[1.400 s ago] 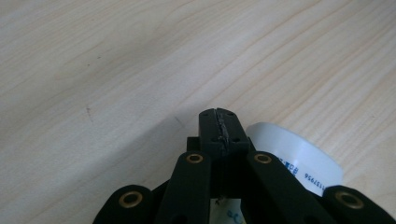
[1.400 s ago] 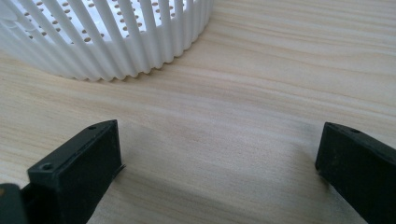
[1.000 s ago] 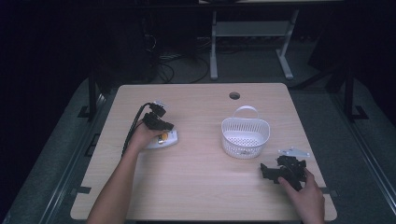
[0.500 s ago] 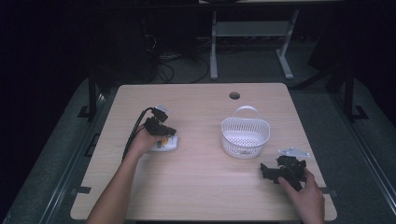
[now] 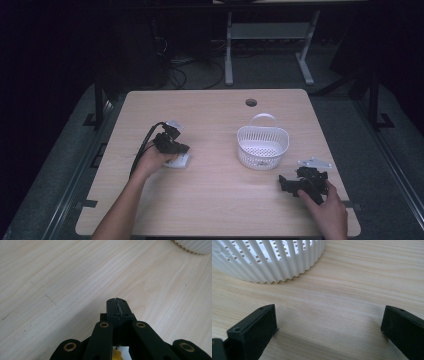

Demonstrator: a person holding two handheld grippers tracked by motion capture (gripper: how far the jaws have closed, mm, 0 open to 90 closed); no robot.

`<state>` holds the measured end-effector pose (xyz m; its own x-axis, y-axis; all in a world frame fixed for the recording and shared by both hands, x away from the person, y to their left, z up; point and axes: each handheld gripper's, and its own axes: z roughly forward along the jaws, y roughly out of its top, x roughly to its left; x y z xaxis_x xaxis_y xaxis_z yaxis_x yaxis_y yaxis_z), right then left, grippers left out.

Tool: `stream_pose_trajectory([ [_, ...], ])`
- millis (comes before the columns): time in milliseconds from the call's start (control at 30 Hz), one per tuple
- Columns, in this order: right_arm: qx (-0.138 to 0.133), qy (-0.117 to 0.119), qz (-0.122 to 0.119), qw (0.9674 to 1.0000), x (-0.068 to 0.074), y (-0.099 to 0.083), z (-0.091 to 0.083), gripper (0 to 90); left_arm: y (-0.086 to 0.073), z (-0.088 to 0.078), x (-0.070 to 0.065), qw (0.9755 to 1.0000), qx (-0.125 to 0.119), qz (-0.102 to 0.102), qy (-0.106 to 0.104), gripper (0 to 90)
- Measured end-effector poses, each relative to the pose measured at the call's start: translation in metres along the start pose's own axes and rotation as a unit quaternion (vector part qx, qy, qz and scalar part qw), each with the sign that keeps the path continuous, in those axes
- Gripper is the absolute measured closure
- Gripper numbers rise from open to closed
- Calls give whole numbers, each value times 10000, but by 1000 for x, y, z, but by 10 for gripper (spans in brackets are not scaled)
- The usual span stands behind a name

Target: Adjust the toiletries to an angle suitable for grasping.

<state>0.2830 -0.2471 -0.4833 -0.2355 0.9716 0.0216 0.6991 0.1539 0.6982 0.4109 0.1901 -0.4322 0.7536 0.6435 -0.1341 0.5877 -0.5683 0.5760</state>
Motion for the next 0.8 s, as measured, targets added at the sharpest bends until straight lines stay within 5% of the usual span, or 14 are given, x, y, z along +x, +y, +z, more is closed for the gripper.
stream_pose_trajectory([
  [800,1,0,0,10000,0,0,0,0,-37,-21,-30,9997,53,223,-23,900],
])
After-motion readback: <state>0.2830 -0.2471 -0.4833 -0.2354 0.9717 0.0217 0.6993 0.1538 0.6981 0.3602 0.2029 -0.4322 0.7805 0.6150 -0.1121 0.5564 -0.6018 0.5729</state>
